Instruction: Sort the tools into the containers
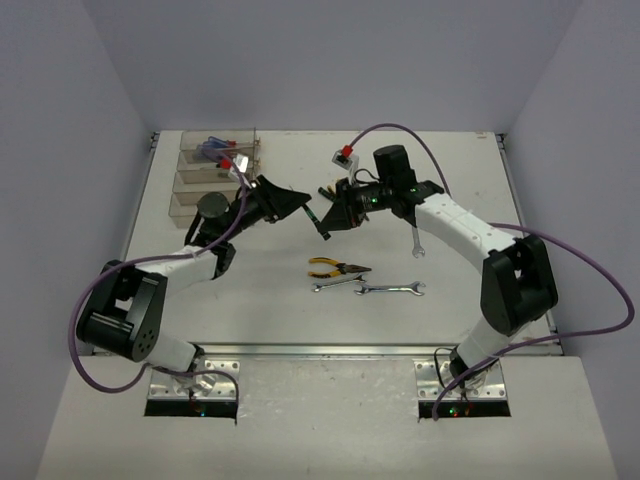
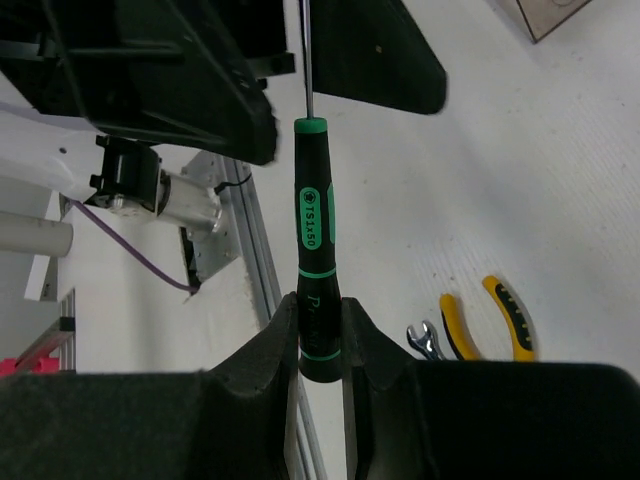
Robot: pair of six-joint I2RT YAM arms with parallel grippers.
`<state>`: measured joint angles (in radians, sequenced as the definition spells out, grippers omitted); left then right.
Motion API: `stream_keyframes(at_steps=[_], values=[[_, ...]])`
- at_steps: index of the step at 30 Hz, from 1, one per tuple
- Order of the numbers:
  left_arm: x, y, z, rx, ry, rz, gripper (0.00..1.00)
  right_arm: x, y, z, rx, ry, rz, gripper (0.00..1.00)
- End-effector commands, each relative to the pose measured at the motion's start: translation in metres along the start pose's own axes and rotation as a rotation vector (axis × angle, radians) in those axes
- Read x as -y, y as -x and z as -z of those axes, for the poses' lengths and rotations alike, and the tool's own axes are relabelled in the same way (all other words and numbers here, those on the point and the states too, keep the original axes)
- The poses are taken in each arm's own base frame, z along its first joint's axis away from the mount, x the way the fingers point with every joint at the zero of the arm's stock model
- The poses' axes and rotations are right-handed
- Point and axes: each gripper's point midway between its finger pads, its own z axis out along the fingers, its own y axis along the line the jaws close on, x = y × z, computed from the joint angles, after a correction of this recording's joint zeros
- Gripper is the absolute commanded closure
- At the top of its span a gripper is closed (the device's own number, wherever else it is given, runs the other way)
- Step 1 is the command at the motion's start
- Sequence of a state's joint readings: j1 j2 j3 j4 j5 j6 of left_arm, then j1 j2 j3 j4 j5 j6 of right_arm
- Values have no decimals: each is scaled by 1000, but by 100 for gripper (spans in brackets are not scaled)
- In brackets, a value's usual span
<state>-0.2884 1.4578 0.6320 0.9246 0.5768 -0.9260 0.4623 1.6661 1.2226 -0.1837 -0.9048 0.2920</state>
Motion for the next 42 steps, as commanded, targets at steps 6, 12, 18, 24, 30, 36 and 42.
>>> stream_keyframes(at_steps=[6, 12, 18, 24, 30, 36, 42], values=[[61, -9, -15, -59, -259, -109, 96, -21, 41, 2, 89, 16, 60, 100], [23, 10, -27, -1, -56, -50, 100, 15, 42, 12, 143, -200, -4, 1], [-112, 101, 3, 250, 492, 205, 100, 75, 9, 70, 202, -610, -135, 1], [-202, 224, 61, 629, 806, 285, 100, 81, -35, 99, 200, -746, -141, 1], [-281, 284, 83, 799, 1022, 289, 100, 71, -65, 103, 165, -731, -133, 1], [-316, 293, 74, 778, 1048, 273, 92, 71, -73, 106, 153, -740, -116, 1], [-318, 279, 83, 788, 1060, 294, 35, 75, -68, 106, 141, -751, -103, 1]])
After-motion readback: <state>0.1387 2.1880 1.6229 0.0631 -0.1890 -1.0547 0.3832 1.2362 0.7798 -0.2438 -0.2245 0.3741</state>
